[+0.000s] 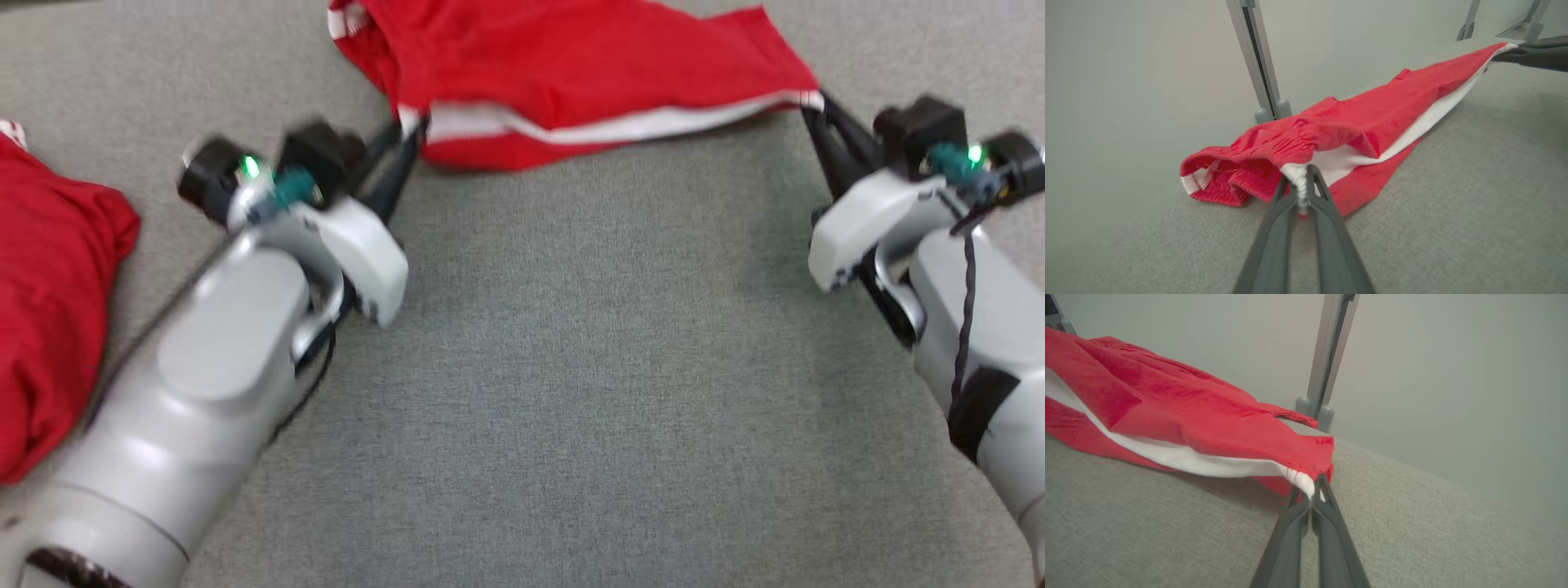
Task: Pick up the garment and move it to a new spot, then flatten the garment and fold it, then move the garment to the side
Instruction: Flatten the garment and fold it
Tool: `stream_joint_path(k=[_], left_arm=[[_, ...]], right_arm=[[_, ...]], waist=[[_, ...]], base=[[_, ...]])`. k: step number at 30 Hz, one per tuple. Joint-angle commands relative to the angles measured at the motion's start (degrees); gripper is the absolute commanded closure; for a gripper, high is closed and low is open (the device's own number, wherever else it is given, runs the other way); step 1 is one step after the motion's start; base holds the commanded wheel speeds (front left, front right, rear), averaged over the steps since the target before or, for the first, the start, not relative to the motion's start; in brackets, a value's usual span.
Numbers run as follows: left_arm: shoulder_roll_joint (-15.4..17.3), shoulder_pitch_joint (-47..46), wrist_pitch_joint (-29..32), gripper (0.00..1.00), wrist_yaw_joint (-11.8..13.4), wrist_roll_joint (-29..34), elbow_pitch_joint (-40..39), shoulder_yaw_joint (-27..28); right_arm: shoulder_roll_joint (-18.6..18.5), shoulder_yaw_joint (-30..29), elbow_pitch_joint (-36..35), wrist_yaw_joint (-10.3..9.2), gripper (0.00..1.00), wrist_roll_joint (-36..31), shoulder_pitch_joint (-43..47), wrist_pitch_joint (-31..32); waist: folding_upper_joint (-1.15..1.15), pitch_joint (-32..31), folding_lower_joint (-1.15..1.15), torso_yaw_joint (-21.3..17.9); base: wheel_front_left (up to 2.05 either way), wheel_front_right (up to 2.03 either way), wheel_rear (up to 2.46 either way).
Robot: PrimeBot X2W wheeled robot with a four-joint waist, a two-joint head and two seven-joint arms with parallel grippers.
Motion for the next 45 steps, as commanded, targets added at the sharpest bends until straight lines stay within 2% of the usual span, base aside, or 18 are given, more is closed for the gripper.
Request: stream_joint_path(k=[1,7,13,21,26,32,35,42,45], left_arm=[[0.3,1.2,-0.3,1.0,-0.1,0.8,0.4,-0.3],[-0.1,8.6,-0.2,1.0,-0.6,5.6,1.9,-2.5],[-0.5,13.4,-0.2,1.0,-1.4,7.4,2.9,-4.5],[1.7,19.7,-0.2,1.0,-1.9,4.9,1.2,-7.0],[4.3,23.8,1.7,1.0,-1.9,-0.9,-3.5,-11.2],[8.8,26.8,7.7,1.0,-1.9,-6.7,-11.1,-16.7],[10.7,28.7,11.7,1.0,-1.9,-12.2,-16.1,-18.5],[17.2,30.4,16.7,1.0,-1.9,-18.1,-26.5,-20.9],[18.6,30.8,17.5,1.0,-1.9,-18.6,-28.9,-21.2]], right_arm=[[-0.5,0.6,0.2,-0.02,1.0,1.1,1.1,0.0],[-4.2,8.4,-1.1,-0.03,1.0,9.6,7.2,4.0],[-10.2,17.5,-7.3,-0.03,1.0,18.6,11.6,8.7],[-18.1,27.6,-14.4,-0.03,1.0,28.0,14.8,15.2],[-23.8,32.7,-20.8,-0.03,1.0,34.6,16.9,21.6],[-30.6,34.3,-26.6,-0.07,1.0,43.0,20.4,29.0],[-33.4,34.4,-29.8,-0.07,1.0,45.8,21.8,30.9],[-39.9,34.7,-36.3,-0.09,1.0,49.3,24.6,36.5],[-41.7,34.4,-37.9,-0.09,1.0,50.1,24.9,37.4]], waist=[[0.0,-2.2,0.0,0.4],[0.0,-8.1,0.0,0.6],[0.0,-12.5,0.0,0.4],[0.0,-16.9,0.0,0.0],[0.0,-19.1,0.0,0.4],[0.0,-21.3,0.0,1.1],[0.0,-22.4,0.0,1.3],[0.0,-24.3,0.0,1.5],[0.0,-24.5,0.0,1.5]], base=[[0.0,0.0,0.0],[0.0,0.0,0.0],[0.0,0.0,0.0],[0.0,0.0,0.0],[0.0,0.0,0.0],[0.0,0.0,0.0],[0.0,0.0,0.0],[0.0,0.0,0.0],[0.0,0.0,0.0]])
